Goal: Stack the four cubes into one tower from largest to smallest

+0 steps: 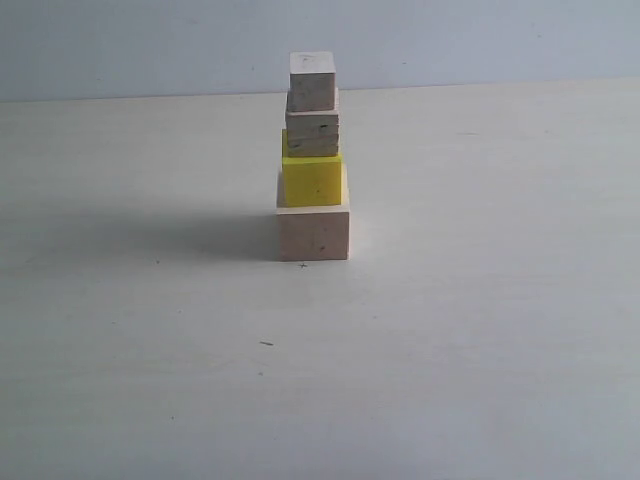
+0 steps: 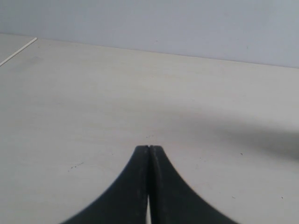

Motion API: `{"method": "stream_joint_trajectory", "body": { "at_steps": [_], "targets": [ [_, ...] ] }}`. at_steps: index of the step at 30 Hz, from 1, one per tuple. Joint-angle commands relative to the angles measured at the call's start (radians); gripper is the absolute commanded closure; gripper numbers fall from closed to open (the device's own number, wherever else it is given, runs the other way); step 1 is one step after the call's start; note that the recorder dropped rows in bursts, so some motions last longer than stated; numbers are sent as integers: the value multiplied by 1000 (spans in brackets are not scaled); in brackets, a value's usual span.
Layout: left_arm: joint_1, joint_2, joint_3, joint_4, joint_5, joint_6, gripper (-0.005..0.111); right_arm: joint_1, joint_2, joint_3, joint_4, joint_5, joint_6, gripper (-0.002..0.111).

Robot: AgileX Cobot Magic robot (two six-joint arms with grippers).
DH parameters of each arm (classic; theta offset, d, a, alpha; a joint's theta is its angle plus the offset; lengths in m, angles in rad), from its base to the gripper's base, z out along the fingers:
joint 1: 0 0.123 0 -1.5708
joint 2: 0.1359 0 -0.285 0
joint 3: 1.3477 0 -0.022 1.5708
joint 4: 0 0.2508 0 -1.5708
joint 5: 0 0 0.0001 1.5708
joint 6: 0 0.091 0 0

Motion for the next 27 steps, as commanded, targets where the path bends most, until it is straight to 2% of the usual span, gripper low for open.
{"method": "stream_joint_trajectory", "body": {
  "at_steps": [1,10,27],
  "targets": [
    [0,-6,3,7,-5,-8,107,-6,-7,5,-58,54,0,108],
    [0,-6,3,7,-5,-8,107,-6,-7,5,-83,134,-9,108],
    [0,-6,3,7,-5,-8,107,-6,-7,5,-83,136,-22,108]
  ]
}}
